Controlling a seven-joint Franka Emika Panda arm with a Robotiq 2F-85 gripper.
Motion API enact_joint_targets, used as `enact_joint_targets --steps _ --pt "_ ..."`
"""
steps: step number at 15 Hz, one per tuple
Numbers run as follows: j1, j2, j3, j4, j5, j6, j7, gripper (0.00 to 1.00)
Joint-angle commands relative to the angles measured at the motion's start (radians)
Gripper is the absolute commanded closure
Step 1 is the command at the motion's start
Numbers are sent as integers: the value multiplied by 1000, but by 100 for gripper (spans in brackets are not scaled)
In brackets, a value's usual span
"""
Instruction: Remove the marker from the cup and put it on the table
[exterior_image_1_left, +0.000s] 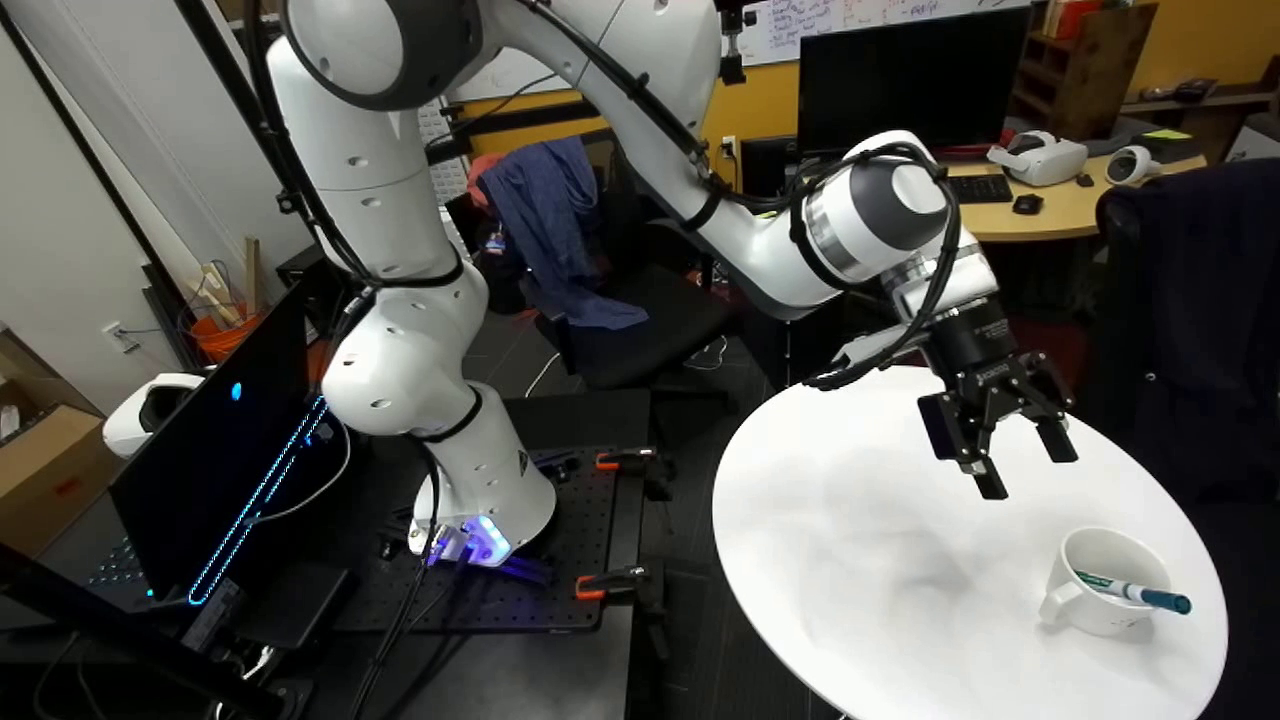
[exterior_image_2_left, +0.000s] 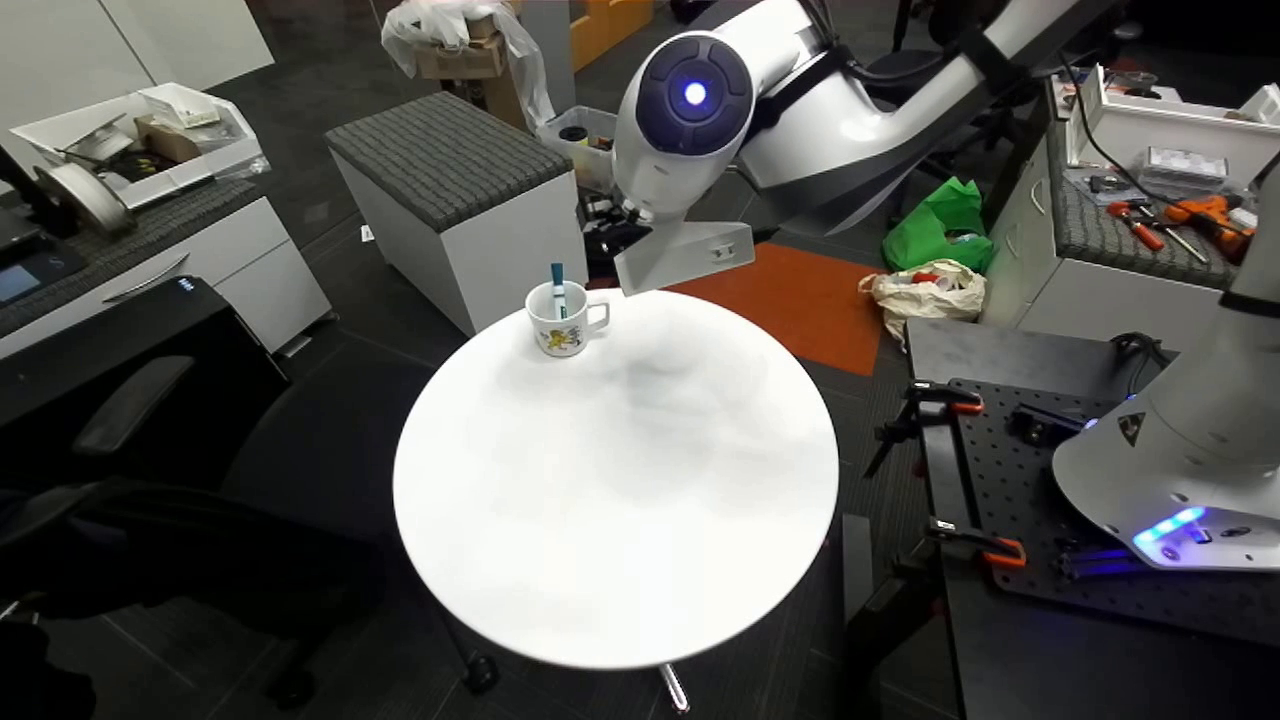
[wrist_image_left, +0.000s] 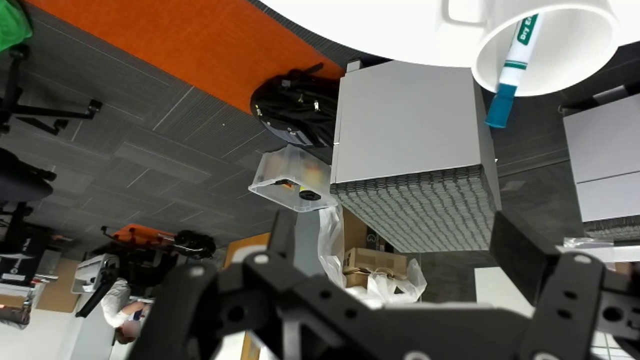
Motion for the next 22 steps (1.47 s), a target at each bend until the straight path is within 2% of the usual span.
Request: enact_joint_targets --steps 1,8,11,12,14,20,21,22 --pt "23 80 -31 88 -35 3 45 0" --pt "38 237 -55 241 -45 -9 40 1" --pt "45 294 -65 292 -41 -5 41 13" --pt "46 313 -67 309 -40 -7 42 12" --pt "54 350 -76 345 -42 -15 53 14" --pt "90 444 -107 433 -81 -57 135 30" --pt "94 457 -109 444 -87 -66 143 28" --pt "96 471 -110 457 -91 -73 152 32"
